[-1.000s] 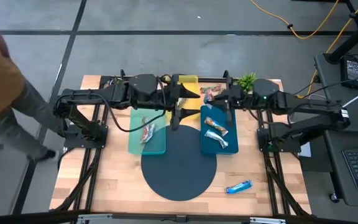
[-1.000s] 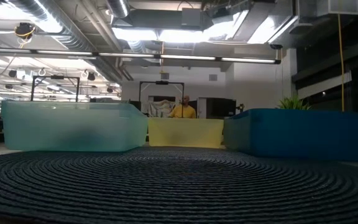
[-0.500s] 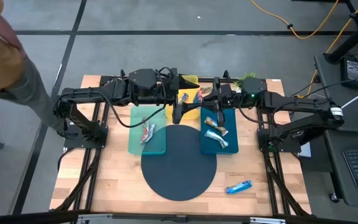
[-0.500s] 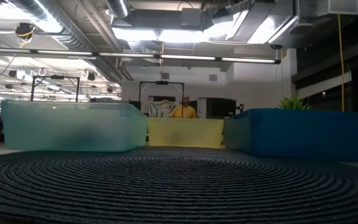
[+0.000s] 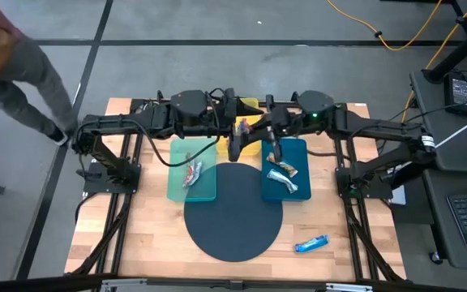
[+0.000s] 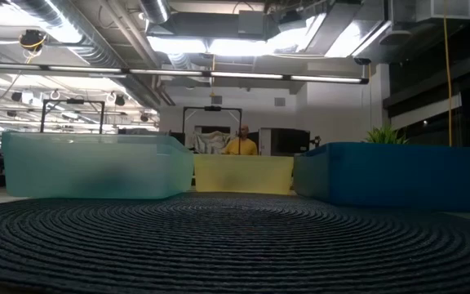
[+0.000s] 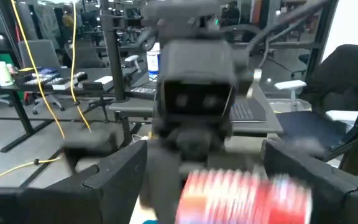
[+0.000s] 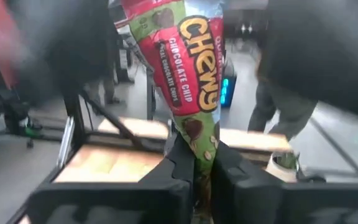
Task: Pick and place Granola Bars by type
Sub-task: Put the red granola bar into the light blue bin
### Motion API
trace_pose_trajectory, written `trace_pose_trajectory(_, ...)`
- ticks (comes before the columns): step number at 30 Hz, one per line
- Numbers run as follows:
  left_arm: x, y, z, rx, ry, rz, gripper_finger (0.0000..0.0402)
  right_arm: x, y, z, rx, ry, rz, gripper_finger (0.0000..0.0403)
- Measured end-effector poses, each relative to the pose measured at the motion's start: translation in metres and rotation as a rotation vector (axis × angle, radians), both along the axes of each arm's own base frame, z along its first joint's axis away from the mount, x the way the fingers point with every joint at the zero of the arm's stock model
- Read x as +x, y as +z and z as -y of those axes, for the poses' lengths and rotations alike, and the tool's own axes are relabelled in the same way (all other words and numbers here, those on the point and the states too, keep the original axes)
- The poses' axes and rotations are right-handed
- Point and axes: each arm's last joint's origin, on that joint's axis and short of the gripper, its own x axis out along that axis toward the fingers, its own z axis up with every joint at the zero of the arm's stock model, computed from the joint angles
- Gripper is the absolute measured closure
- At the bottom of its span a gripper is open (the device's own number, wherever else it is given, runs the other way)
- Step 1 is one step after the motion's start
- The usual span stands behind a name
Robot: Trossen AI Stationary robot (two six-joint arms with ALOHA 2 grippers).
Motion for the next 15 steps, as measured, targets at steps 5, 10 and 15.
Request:
trace_pose_trajectory(5,0.0,-0.001,0.003,0.005,-0.011,-0.006,0.0109,0.008,-0.005,0.001,0.002,0.0,-0.031,0.0365)
trace_pose_trajectory(10,0.0,-0.006,0.005,0.004,-0.008,-0.06,0.0118,0.001,0.001,0.001,-0.011,-0.002,-0.007,0.0385)
trace_pose_trajectory(15,-0.001,-0.007,0.004,0.012,0.048,-0.07,0.0121,-0.014,0.015,0.003,-0.031,-0.029,0.046,0.038)
